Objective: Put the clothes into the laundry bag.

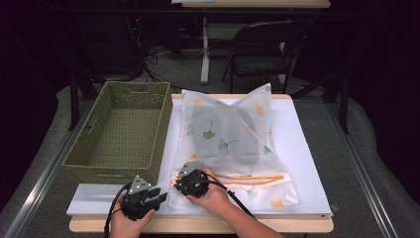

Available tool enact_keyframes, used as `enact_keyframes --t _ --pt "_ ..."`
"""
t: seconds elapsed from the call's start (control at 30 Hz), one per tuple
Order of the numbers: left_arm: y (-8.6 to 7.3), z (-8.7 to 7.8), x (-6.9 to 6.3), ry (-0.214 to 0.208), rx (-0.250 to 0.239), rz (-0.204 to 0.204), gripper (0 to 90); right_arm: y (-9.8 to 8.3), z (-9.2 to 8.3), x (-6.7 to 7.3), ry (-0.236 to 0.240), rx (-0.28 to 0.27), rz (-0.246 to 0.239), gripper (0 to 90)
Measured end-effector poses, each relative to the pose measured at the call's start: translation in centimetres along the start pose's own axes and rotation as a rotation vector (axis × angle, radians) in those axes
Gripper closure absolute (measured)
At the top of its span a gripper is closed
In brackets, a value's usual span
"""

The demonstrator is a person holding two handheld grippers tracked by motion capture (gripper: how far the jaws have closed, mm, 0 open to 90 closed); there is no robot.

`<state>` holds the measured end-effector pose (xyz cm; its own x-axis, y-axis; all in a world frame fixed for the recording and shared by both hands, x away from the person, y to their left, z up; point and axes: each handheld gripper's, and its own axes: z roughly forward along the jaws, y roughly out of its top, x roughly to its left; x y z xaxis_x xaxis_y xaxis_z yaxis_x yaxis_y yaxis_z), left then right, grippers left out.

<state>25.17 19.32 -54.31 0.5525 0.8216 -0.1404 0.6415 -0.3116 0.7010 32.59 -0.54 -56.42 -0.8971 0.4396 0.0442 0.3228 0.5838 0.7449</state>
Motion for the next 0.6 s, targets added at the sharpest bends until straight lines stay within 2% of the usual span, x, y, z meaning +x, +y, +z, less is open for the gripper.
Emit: enact_keyframes --t 0.03,0.07,0.1,0.13,0.17,0.53,0.6 --pt "-0.02 0.03 0.00 0.001 -0.001 -0.001 64.6 0.05 0.05 -0.01 -0.002 0.001 -0.003 82.4" --pt "-0.03 0.05 -0.01 0.000 0.000 -0.004 64.6 0.07 0.01 0.17 -0.007 0.010 0.020 82.7" --pt "-0.03 0.07 0.01 -0.001 0.001 -0.001 64.6 0.11 0.09 0.01 -0.006 0.003 0.000 82.9" --pt "-0.03 0.10 0.02 -0.001 0.003 0.000 64.6 0.11 0.09 0.08 -0.007 0.006 0.015 83.1" --pt "-0.04 0.14 0.00 -0.002 0.005 -0.003 64.6 0.15 0.16 -0.09 -0.004 -0.003 0.001 83.3" --pt "-0.07 0.53 -0.17 -0.020 0.017 -0.007 64.1 0.50 -0.51 -0.28 -0.002 -0.060 0.044 84.8" --pt "-0.04 0.62 -0.17 -0.019 0.020 0.003 64.0 0.56 -0.64 -0.42 -0.001 -0.067 0.056 85.8"
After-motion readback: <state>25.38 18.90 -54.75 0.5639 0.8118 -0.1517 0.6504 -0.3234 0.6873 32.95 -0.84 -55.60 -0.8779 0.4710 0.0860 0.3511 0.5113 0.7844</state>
